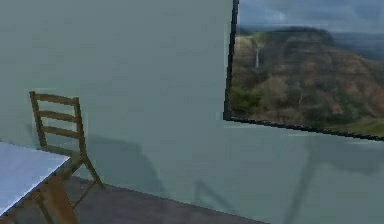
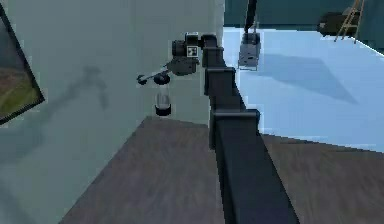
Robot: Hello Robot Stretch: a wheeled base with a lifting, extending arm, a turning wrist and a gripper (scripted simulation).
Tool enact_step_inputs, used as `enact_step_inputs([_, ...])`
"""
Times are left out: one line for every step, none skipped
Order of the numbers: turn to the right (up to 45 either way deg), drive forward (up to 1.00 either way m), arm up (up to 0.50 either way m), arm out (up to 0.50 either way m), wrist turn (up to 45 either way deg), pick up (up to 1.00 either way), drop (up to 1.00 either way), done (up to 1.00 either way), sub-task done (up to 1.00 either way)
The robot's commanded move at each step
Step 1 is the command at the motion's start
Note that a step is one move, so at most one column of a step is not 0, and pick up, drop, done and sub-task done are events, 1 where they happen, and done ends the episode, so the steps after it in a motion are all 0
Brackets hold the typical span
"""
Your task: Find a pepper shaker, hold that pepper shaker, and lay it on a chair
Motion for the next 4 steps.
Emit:
enact_step_inputs([-45.0, 0.00, 0.00, 0.00, 0.0, 0.00, 0.00, 0.00, 0.00])
enact_step_inputs([-45.0, 0.00, 0.00, 0.00, 0.0, 0.00, 0.00, 0.00, 0.00])
enact_step_inputs([-45.0, 0.00, 0.00, 0.00, 0.0, 0.00, 0.00, 0.00, 0.00])
enact_step_inputs([-33.0, 0.00, 0.00, 0.00, 0.0, 0.00, 0.00, 0.00, 0.00])
